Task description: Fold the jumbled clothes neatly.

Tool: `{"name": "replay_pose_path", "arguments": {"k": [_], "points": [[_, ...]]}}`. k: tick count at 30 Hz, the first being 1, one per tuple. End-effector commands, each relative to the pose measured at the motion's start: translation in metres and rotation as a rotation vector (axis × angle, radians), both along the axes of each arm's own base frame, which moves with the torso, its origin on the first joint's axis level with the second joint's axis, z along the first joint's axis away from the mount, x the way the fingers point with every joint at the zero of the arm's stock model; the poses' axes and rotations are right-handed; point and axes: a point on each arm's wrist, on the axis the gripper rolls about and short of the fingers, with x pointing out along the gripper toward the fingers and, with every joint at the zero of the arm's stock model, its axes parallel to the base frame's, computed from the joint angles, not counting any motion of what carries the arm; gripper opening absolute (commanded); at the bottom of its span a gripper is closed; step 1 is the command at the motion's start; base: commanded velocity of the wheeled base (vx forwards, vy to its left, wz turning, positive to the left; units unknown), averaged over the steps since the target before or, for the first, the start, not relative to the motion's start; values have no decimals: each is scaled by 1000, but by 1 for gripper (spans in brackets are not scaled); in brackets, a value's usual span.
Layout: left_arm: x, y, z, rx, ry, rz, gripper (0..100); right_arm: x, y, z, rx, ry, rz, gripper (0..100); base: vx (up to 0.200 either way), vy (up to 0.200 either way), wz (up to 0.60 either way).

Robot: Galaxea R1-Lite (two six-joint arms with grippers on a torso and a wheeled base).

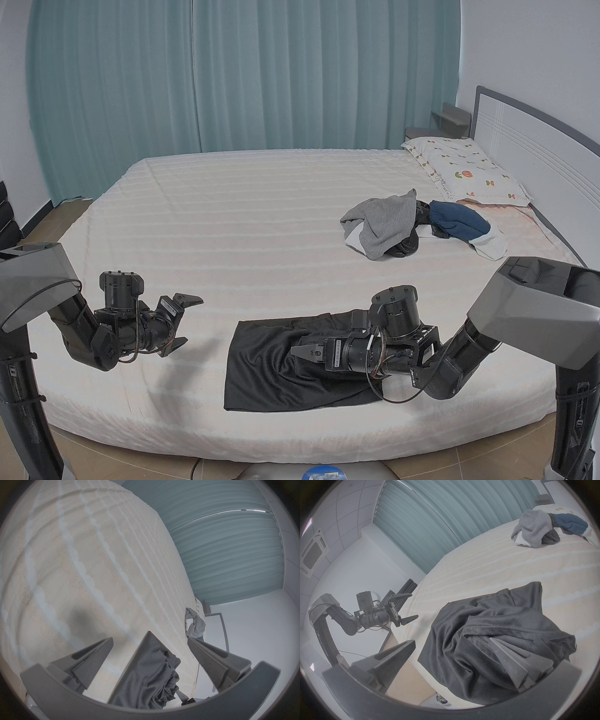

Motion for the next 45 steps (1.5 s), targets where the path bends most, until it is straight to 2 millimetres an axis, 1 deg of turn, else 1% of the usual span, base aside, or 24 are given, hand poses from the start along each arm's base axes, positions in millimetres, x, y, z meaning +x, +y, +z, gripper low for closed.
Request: {"name": "replay_pose_path", "arguments": {"k": [1, 6, 9, 10, 12, 22, 28, 32, 35, 36, 39, 41, 42, 44, 45], "points": [[0, 0, 0, 3, -1, 4, 100, 2, 1, -8, -5, 9, 0, 100, 0, 0, 0], [1, 0, 2, -20, 4, 22, 100, -1, 0, -3, -4, 5, 4, 100, 0, 0, 0], [2, 2, 3, -42, 10, 37, 100, -2, -1, -4, -7, 9, 4, 100, 0, 0, 0], [2, 8, 4, -64, 13, 61, 100, -3, -1, -5, -9, 12, 5, 100, 0, 200, 0], [3, 10, 6, -75, 11, 72, 100, -3, -1, -5, -9, 13, 5, 100, 0, 200, 0], [3, 10, 5, -76, 14, 73, 100, -5, -2, -5, -14, 17, 2, 100, 0, 200, 0], [2, 9, 4, -72, 16, 69, 100, -7, -7, -11, -39, 31, 3, 100, 0, 167, 0], [2, 9, 4, -70, 17, 68, 100, -5, -14, -16, -75, 16, 2, 100, 0, 0, 0], [2, 9, 4, -70, 17, 68, 100, -5, -14, -16, -75, 16, 2, 100, 0, 0, 0], [2, 9, 4, -69, 15, 69, 100, 0, -27, -16, -118, -20, -6, 100, 0, 0, 0], [2, 9, 3, -69, 17, 69, 100, 1, -34, -16, -132, -24, -14, 100, 0, 0, 0], [2, 9, 4, -69, 15, 69, 100, 0, -35, -16, -134, -25, -14, 100, 0, 0, 0], [2, 9, 4, -70, 17, 68, 100, -1, -39, -13, -138, -30, -20, 100, 0, 0, 0], [2, 9, 4, -69, 17, 69, 100, -1, -41, -11, -137, -32, -21, 100, 0, 0, 0], [2, 9, 4, -69, 17, 69, 100, -4, -44, -6, -137, -38, -24, 100, 0, 0, 0]]}}
